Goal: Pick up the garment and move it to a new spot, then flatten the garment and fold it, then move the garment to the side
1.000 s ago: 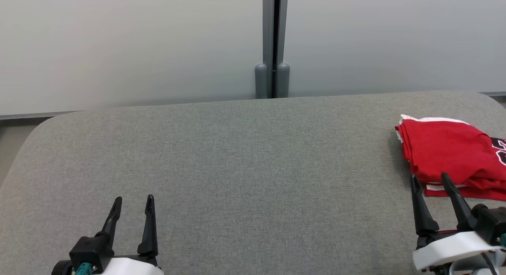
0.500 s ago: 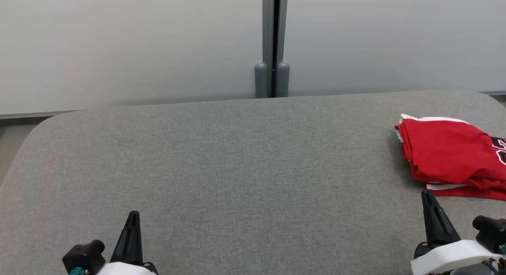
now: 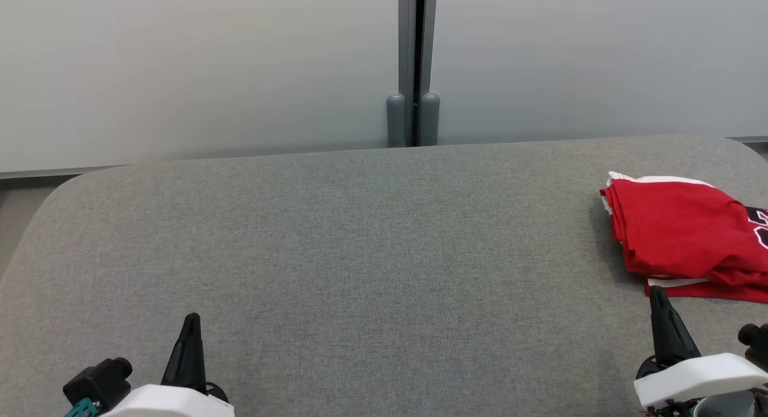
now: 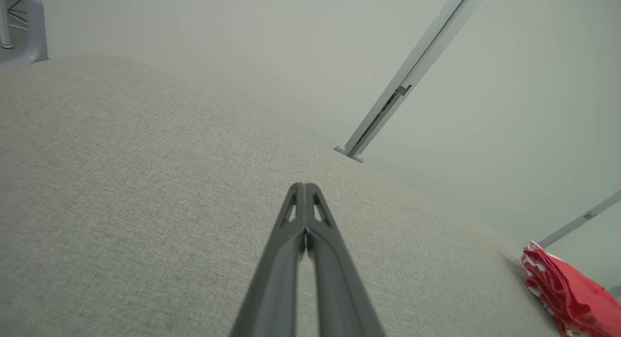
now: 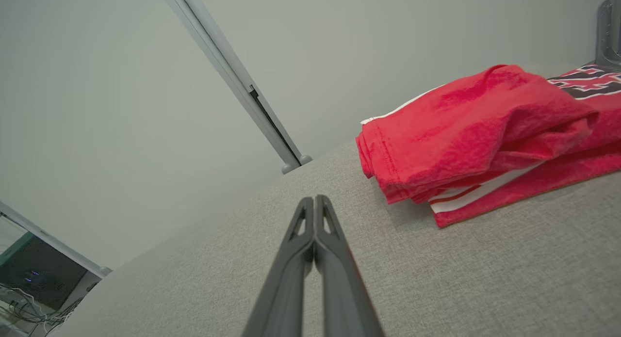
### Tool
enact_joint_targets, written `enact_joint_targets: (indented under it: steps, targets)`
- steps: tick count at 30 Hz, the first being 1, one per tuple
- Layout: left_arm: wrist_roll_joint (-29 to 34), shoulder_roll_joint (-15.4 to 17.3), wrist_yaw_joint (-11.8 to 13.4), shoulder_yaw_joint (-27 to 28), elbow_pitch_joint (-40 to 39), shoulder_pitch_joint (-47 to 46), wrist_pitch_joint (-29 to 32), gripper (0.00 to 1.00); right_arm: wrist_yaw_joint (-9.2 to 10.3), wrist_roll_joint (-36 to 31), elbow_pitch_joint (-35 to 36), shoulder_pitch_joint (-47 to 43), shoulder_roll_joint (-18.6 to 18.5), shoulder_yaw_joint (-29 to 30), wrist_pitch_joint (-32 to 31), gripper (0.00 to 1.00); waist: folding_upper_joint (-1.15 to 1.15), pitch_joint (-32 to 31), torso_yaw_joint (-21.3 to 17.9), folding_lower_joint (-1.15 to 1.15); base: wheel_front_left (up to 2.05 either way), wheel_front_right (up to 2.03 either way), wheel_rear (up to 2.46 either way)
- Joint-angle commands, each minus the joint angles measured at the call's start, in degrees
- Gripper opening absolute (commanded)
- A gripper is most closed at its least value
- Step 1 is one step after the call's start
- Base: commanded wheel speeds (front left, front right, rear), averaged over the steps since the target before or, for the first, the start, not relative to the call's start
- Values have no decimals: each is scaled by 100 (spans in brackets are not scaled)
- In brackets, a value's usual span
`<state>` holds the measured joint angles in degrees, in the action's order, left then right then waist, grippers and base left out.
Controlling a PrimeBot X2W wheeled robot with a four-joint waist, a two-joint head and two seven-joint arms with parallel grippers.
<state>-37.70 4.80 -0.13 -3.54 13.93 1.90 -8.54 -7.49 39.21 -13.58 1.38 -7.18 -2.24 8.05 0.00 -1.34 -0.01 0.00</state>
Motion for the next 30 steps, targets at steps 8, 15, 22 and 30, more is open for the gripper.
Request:
enact_joint_targets:
  steps: [8, 15, 22, 30]
  targets:
    - [-779, 2, -132, 173, -70, -285, 199, 0, 0, 754, 60, 213, 25, 154, -211, 0, 0, 13, 0, 0, 0, 0, 0]
    - [-1287, -19, -201, 265, -63, -358, 338, 0, 0, 1252, 51, 246, 67, 235, -347, 0, 0, 23, 0, 0, 0, 0, 0]
    - [-1697, -36, -255, 342, -57, -403, 452, 0, 0, 1651, 44, 274, 102, 302, -460, 0, 0, 32, 0, 0, 0, 0, 0]
    - [-2211, -57, -321, 435, -49, -468, 599, 0, 0, 2147, 33, 313, 145, 380, -596, 0, 0, 44, 1, 0, 0, 0, 0]
